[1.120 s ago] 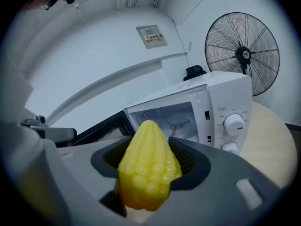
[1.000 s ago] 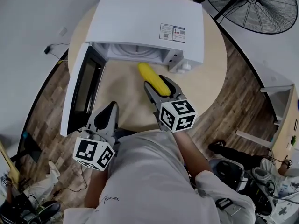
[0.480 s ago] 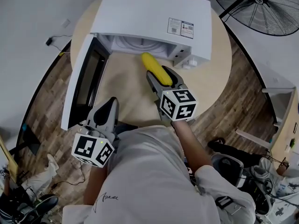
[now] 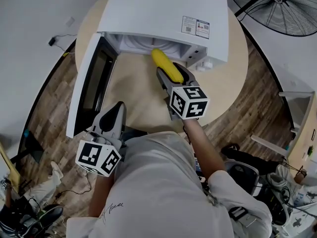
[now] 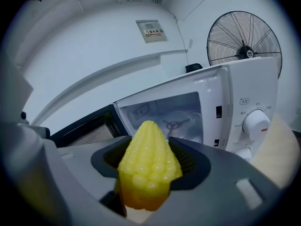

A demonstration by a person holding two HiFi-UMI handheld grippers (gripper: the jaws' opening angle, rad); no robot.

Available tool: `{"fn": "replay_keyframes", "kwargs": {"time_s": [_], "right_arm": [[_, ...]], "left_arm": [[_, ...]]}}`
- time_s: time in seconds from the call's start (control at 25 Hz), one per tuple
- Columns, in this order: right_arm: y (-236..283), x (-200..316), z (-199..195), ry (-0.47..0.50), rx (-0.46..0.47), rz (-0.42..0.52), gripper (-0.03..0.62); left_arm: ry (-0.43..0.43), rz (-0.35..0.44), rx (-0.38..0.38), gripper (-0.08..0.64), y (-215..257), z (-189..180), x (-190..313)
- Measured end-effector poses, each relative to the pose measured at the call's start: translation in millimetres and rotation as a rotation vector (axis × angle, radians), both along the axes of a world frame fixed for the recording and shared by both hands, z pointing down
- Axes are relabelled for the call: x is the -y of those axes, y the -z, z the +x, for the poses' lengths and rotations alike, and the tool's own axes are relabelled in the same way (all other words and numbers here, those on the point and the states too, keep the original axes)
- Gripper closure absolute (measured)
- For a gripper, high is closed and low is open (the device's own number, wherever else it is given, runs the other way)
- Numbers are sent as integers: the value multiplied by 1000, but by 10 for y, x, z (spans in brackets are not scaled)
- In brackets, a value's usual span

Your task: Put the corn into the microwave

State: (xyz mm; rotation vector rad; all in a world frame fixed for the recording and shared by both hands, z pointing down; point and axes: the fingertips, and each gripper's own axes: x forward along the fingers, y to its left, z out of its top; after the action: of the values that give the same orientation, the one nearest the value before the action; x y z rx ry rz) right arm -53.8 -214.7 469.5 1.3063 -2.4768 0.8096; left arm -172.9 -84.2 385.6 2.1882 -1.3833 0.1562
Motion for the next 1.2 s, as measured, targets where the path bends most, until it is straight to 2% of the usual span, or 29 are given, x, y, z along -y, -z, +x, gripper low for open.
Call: {"fn": "replay_keyframes", "kwargs": {"time_s": [0.64, 1.2], "right_arm": [[-202, 354, -57, -38, -21, -18, 331], [-486, 613, -73, -53, -57, -45, 331]], "left_arm": [[1, -30, -15, 569, -84, -107, 34], [-5, -49, -28, 569, -145, -49, 123]]}}
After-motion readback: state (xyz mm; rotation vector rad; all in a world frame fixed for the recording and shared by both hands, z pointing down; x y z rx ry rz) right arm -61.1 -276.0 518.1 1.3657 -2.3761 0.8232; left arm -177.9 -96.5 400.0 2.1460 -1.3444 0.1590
